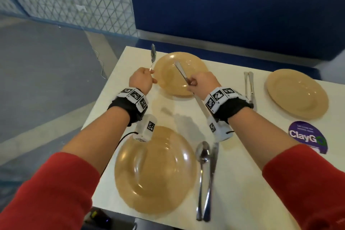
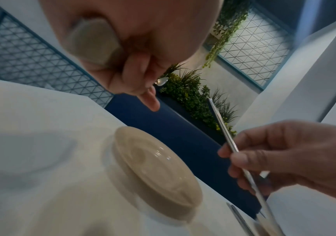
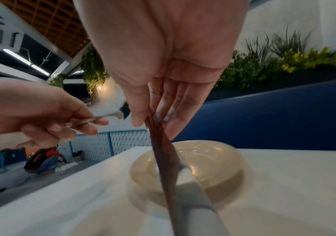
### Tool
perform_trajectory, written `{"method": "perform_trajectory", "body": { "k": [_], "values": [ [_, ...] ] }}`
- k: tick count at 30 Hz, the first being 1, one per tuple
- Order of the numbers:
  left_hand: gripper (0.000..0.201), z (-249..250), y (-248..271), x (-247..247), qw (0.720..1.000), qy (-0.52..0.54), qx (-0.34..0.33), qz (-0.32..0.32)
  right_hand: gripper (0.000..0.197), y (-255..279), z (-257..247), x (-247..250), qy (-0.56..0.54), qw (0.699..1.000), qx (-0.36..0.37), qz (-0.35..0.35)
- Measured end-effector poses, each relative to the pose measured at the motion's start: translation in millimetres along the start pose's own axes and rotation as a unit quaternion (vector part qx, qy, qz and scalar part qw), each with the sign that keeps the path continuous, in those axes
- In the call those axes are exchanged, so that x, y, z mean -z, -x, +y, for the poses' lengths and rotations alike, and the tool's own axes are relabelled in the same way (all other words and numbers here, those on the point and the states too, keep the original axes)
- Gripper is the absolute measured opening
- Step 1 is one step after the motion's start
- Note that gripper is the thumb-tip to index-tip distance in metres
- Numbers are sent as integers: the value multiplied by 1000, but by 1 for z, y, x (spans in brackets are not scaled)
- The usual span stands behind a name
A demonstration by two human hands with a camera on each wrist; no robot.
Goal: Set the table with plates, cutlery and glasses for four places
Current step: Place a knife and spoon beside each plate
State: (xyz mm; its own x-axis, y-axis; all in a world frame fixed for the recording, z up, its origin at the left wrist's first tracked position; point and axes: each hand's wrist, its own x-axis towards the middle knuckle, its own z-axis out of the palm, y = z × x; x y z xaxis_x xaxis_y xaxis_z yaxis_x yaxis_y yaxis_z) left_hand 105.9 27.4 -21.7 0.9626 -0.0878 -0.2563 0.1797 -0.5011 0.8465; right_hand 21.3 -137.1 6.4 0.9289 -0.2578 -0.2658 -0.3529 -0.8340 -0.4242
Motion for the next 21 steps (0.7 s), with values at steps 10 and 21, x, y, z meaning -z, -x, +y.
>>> {"method": "perform_trajectory", "body": {
  "k": [10,21],
  "values": [
    [36,-55,-80,63,994,25,62,-85,24,-117,-129,-89,34,996,-71,-29],
    [35,-80,-126,89,971,156,141,-112,30,-156,-141,-125,78,987,-136,-16]
  ]
}}
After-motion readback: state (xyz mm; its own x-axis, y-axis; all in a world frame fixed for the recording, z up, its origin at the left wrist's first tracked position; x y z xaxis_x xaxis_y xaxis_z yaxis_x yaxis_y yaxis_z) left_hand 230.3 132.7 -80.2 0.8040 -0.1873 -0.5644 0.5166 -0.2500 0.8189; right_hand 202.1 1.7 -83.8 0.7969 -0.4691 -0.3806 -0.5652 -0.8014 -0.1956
